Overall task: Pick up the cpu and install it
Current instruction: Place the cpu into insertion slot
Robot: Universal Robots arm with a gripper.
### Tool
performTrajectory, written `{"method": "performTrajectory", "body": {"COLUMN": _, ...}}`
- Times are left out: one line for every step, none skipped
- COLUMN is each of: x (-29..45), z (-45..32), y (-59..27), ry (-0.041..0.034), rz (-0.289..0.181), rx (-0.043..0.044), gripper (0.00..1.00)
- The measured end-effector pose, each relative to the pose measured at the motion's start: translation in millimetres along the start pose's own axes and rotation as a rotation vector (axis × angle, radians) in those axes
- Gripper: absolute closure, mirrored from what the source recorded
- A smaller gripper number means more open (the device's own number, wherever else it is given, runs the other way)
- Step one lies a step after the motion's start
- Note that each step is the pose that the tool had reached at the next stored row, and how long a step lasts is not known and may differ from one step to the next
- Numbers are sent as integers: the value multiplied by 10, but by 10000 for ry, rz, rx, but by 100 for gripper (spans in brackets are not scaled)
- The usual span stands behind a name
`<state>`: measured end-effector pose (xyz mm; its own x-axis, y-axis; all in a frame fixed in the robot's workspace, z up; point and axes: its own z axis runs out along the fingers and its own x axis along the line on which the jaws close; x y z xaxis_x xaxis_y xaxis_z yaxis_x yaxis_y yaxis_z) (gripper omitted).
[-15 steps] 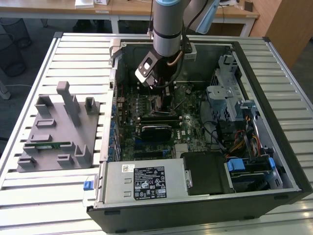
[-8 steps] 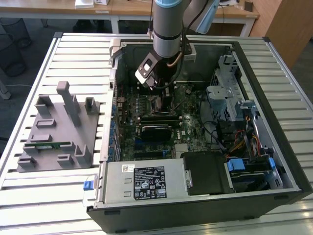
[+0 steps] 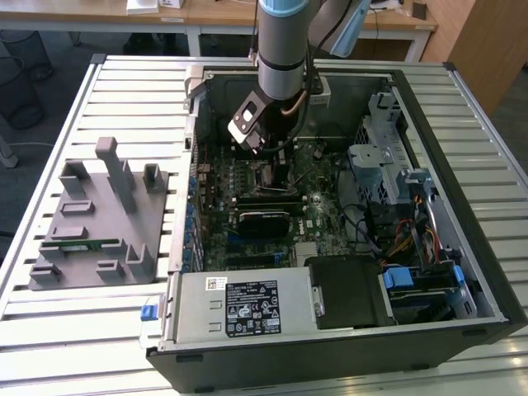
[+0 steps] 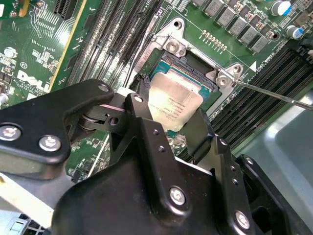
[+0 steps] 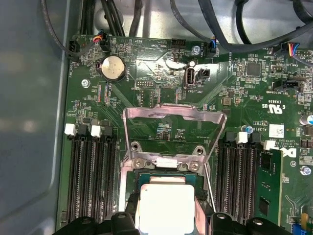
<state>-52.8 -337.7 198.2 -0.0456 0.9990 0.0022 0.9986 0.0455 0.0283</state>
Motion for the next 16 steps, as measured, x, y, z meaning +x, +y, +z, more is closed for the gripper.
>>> {"method": "performTrajectory", "body": {"x": 0, "z": 4, "y": -2, "ry": 2, "rz": 1, "rx": 0, "gripper": 47}}
{"method": "performTrajectory", "body": {"x": 0, "z": 8, "y": -3, "ry": 5, "rz": 0, "rx": 0, "gripper": 47}}
{"method": "performTrajectory", "body": {"x": 0, "z": 11, "y": -4, "ry": 11, "rz": 0, "rx": 1, "gripper": 47}}
{"method": "performTrajectory", "body": {"x": 0, "z": 15, "y": -7, "ry": 21, "rz": 1, "rx": 0, "gripper": 47}}
{"method": "performTrajectory", "body": {"x": 0, "z": 19, "y": -8, "ry": 31, "rz": 0, "rx": -2, "gripper": 47}}
{"method": "performTrajectory", "body": {"x": 0, "z": 22, "y": -10, "ry": 37, "rz": 0, "rx": -2, "gripper": 47}}
{"method": "performTrajectory", "body": {"x": 1, "z": 25, "y": -11, "ry": 45, "rz": 0, "rx": -2, "gripper": 47}}
{"method": "performTrajectory", "body": {"x": 0, "z": 28, "y": -12, "ry": 51, "rz": 1, "rx": -3, "gripper": 47}}
{"method": "performTrajectory", "body": {"x": 0, "z": 30, "y": -13, "ry": 57, "rz": 1, "rx": -2, "gripper": 47}}
{"method": "performTrajectory", "body": {"x": 0, "z": 32, "y": -13, "ry": 60, "rz": 1, "rx": -1, "gripper": 47}}
{"method": "performTrajectory", "body": {"x": 0, "z": 34, "y": -14, "ry": 64, "rz": 1, "rx": 0, "gripper": 47}}
{"method": "performTrajectory", "body": {"x": 0, "z": 35, "y": -14, "ry": 66, "rz": 1, "rx": 0, "gripper": 47}}
{"method": "performTrajectory", "body": {"x": 1, "z": 36, "y": -14, "ry": 67, "rz": 2, "rx": -1, "gripper": 47}}
{"method": "performTrajectory", "body": {"x": 1, "z": 37, "y": -14, "ry": 70, "rz": 1, "rx": -3, "gripper": 47}}
{"method": "performTrajectory", "body": {"x": 1, "z": 37, "y": -14, "ry": 70, "rz": 1, "rx": -3, "gripper": 47}}
{"method": "performTrajectory", "body": {"x": 0, "z": 37, "y": -14, "ry": 70, "rz": 2, "rx": -3, "gripper": 47}}
